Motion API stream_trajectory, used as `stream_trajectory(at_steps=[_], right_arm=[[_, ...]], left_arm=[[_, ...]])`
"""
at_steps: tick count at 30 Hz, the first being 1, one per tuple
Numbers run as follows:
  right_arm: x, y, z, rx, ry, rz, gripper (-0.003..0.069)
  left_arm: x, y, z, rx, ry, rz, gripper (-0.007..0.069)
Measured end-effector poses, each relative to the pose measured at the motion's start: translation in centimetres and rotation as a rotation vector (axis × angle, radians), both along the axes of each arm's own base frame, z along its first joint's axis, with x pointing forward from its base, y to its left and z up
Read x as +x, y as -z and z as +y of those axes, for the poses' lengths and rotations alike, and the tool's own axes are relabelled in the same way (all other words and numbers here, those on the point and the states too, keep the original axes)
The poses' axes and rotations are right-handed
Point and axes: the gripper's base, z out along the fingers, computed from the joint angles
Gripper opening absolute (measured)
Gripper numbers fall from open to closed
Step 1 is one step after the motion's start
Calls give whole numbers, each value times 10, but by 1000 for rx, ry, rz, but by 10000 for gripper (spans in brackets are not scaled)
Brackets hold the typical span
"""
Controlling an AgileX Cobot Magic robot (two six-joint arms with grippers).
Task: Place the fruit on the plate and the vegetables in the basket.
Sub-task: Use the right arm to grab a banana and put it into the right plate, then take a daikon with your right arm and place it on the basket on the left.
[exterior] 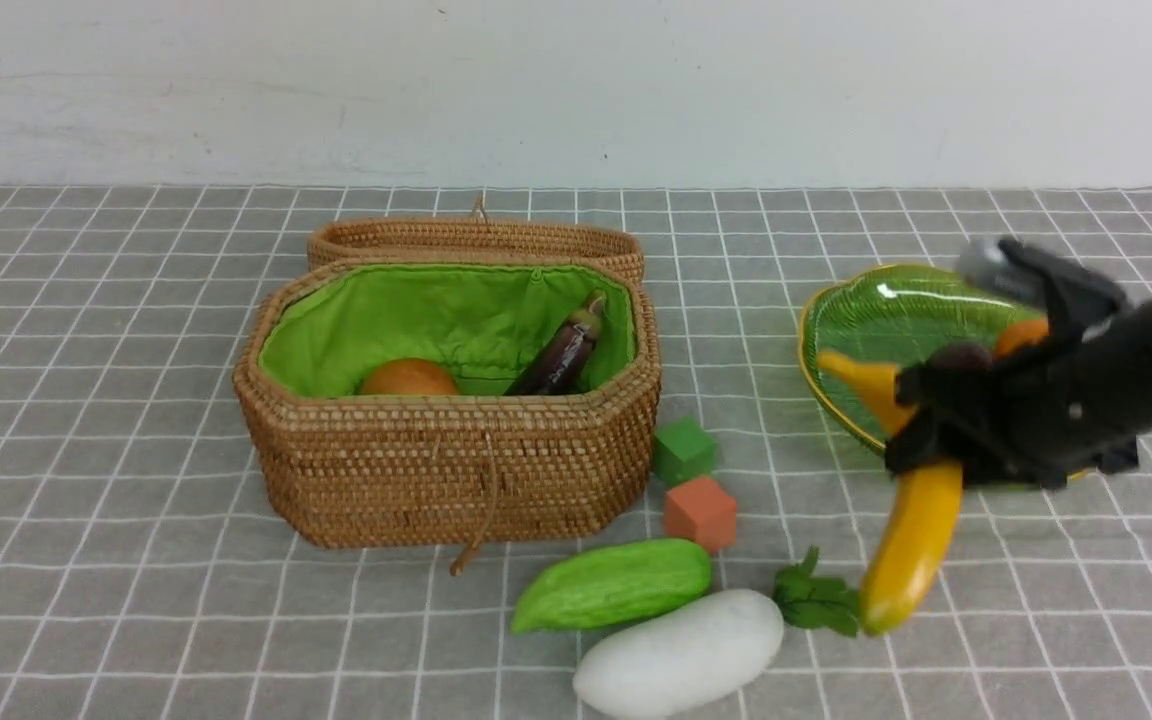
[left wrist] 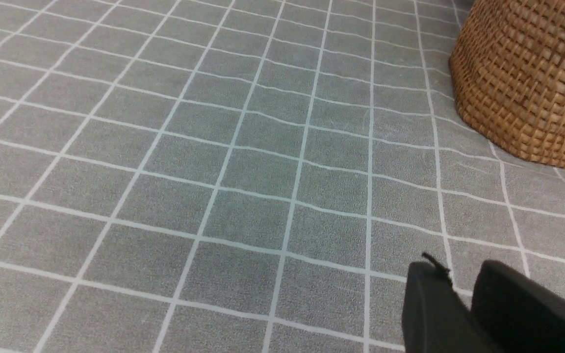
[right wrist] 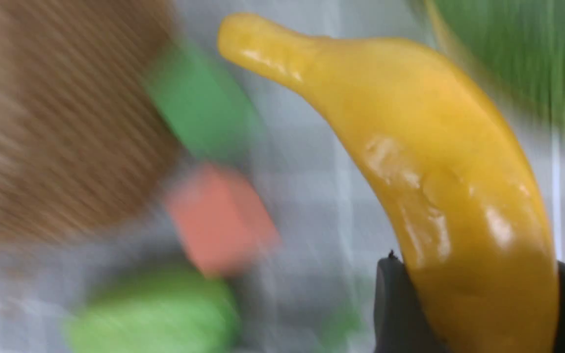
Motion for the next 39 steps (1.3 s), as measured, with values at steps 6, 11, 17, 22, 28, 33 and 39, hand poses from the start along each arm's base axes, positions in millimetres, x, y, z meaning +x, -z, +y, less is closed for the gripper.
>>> stream_trajectory(at_steps=[6,11,17,22,28,33,39], right_arm=[[59,-53,-9,-86,-14,-220,324],[103,-31,-10,-175,-41,-212,324],[140,23,-18,-271,-49,-71,324],[143,34,-21,-291,-21,-27,328],[141,31,-21,-299,-24,-17,470],[130,6,-22,-298,-30,-27,603],[94,-61,-16,-330,-128,-134,603]], left_arm=[[0,0,0,0,0,0,134],[0,0,0,0,0,0,137],[0,0,0,0,0,0,145],[0,0,0,0,0,0,149],[0,0,0,0,0,0,155],[0,0,0,0,0,0,162],[0,0,0,0,0,0,165]])
